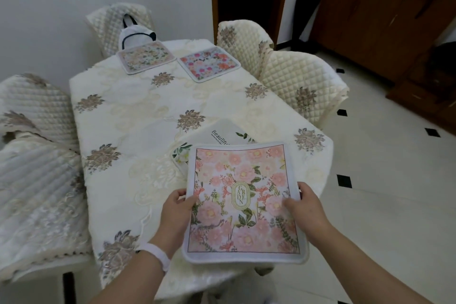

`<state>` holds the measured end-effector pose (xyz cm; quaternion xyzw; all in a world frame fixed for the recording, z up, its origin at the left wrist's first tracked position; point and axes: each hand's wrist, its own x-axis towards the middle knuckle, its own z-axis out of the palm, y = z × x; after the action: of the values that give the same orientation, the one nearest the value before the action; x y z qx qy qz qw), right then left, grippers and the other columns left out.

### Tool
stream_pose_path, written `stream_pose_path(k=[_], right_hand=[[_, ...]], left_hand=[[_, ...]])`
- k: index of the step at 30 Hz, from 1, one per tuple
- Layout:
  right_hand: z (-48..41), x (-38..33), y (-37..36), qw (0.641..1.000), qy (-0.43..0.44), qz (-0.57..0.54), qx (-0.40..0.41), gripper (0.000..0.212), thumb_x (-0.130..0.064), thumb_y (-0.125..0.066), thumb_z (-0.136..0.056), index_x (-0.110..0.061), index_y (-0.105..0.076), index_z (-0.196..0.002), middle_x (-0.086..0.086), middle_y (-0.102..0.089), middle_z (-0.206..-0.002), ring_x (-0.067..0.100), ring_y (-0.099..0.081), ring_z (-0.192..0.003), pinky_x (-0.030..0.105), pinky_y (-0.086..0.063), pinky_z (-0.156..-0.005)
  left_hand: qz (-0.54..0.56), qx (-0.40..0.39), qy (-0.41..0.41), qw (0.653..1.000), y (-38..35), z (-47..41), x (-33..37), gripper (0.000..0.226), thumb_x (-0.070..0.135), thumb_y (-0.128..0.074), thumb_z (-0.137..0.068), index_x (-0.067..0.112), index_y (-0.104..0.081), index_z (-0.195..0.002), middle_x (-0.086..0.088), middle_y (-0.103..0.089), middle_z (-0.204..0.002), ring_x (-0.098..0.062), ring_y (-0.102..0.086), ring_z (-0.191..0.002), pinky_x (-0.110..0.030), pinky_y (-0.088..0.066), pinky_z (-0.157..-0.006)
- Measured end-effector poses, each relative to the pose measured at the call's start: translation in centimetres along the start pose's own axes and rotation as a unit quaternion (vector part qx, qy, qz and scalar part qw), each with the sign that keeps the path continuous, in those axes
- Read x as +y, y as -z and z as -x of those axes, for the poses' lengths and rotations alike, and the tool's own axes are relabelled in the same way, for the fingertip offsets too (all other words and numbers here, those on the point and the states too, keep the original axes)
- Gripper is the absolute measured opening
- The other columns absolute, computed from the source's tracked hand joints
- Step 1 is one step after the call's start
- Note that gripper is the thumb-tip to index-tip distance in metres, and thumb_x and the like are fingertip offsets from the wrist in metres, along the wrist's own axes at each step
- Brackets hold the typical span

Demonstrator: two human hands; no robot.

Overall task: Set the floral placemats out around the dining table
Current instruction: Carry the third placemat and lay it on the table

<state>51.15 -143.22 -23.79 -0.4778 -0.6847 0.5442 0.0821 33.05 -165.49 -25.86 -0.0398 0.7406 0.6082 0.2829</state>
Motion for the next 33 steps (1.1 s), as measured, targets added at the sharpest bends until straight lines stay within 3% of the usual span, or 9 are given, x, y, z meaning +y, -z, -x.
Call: stream_pose_path(k=[3, 9, 11, 15, 19, 23, 26, 30, 33], right_hand=[[-0.1, -0.2, 1.9, 0.999, 0.026, 0.006, -0.022, 0.023, -0.006, -0.058, -0.088, -0.024, -0.058, -0.103, 0.004, -0.068, -0.095, 0.027, -0.067, -0.084, 0.042, -0.057, -0.072], [-0.4, -0.6, 2.2, 0.992, 0.052, 0.030, -0.108, 0.025, -0.007, -0.059, -0.088, -0.024, -0.057, -0.106, 0.006, -0.065, -0.098, 0.027, -0.066, -0.085, 0.037, -0.057, -0.062], [-0.2, -1.3, 1.2, 0.987, 0.064, 0.036, -0.143, 0.028, -0.007, -0.060, -0.088, -0.024, -0.056, -0.110, 0.005, -0.065, -0.099, 0.026, -0.066, -0.085, 0.035, -0.056, -0.060], [1.5, -2.4, -2.0, 0.969, 0.102, 0.050, -0.217, 0.031, -0.005, -0.062, -0.085, -0.032, -0.055, -0.100, 0.003, -0.066, -0.097, 0.025, -0.066, -0.085, 0.043, -0.058, -0.074], [4.6, -3.8, -5.8, 0.948, 0.132, 0.056, -0.284, 0.031, -0.004, -0.061, -0.086, -0.029, -0.056, -0.105, 0.003, -0.066, -0.098, 0.023, -0.065, -0.085, 0.036, -0.055, -0.068], [7.8, -5.2, -9.5, 0.930, 0.157, 0.071, -0.323, 0.032, -0.007, -0.061, -0.083, -0.027, -0.057, -0.107, 0.004, -0.067, -0.097, 0.026, -0.067, -0.085, 0.044, -0.059, -0.072], [10.3, -6.2, -12.2, 0.924, 0.169, 0.077, -0.334, 0.030, -0.006, -0.061, -0.083, -0.032, -0.056, -0.096, 0.004, -0.067, -0.095, 0.026, -0.067, -0.084, 0.044, -0.059, -0.073], [13.3, -7.2, -16.5, 0.917, 0.178, 0.091, -0.346, 0.030, -0.007, -0.062, -0.082, -0.029, -0.057, -0.103, 0.002, -0.068, -0.097, 0.024, -0.068, -0.086, 0.045, -0.060, -0.074], [16.2, -7.4, -20.7, 0.916, 0.184, 0.095, -0.342, 0.029, -0.004, -0.062, -0.081, -0.027, -0.058, -0.100, 0.003, -0.069, -0.097, 0.024, -0.068, -0.085, 0.042, -0.060, -0.069]], left_hand=[[0.014, 0.028, -0.004, 1.000, -1.5, 2.7, 0.0, 0.014, 0.017, -0.067, -0.092, 0.014, -0.062, -0.105, -0.007, -0.073, -0.090, -0.019, -0.071, -0.065, -0.030, -0.052, -0.054], [0.043, 0.113, -0.011, 0.993, -0.5, 7.8, -0.7, 0.008, 0.017, -0.064, -0.094, 0.020, -0.063, -0.101, -0.003, -0.072, -0.096, -0.017, -0.069, -0.079, -0.026, -0.050, -0.058], [0.056, 0.147, -0.009, 0.988, 0.9, 9.5, -1.3, 0.012, 0.017, -0.066, -0.093, 0.016, -0.065, -0.104, -0.006, -0.074, -0.097, -0.022, -0.072, -0.081, -0.031, -0.056, -0.062], [0.136, 0.206, 0.004, 0.969, 4.2, 13.7, -3.0, 0.019, 0.017, -0.069, -0.090, 0.013, -0.065, -0.108, -0.011, -0.076, -0.098, -0.031, -0.074, -0.088, -0.051, -0.058, -0.081], [0.165, 0.283, 0.019, 0.945, 8.0, 17.8, -4.6, 0.013, 0.015, -0.067, -0.092, 0.013, -0.061, -0.103, -0.015, -0.076, -0.095, -0.034, -0.074, -0.081, -0.053, -0.059, -0.077], [0.154, 0.354, 0.002, 0.923, 12.1, 20.4, -5.6, 0.009, 0.014, -0.066, -0.092, 0.015, -0.062, -0.099, -0.012, -0.074, -0.099, -0.031, -0.073, -0.084, -0.047, -0.059, -0.074], [0.166, 0.373, 0.000, 0.913, 15.3, 21.9, -6.3, 0.012, 0.016, -0.067, -0.092, 0.015, -0.062, -0.103, -0.009, -0.075, -0.097, -0.030, -0.074, -0.084, -0.046, -0.059, -0.073], [0.182, 0.375, -0.004, 0.909, 20.2, 22.7, -7.4, 0.014, 0.019, -0.067, -0.092, 0.014, -0.061, -0.104, -0.011, -0.076, -0.096, -0.031, -0.075, -0.078, -0.047, -0.060, -0.070], [0.181, 0.378, -0.018, 0.908, 24.5, 22.8, -8.3, 0.012, 0.018, -0.066, -0.093, 0.013, -0.061, -0.102, -0.008, -0.075, -0.092, -0.026, -0.075, -0.074, -0.037, -0.059, -0.060]])
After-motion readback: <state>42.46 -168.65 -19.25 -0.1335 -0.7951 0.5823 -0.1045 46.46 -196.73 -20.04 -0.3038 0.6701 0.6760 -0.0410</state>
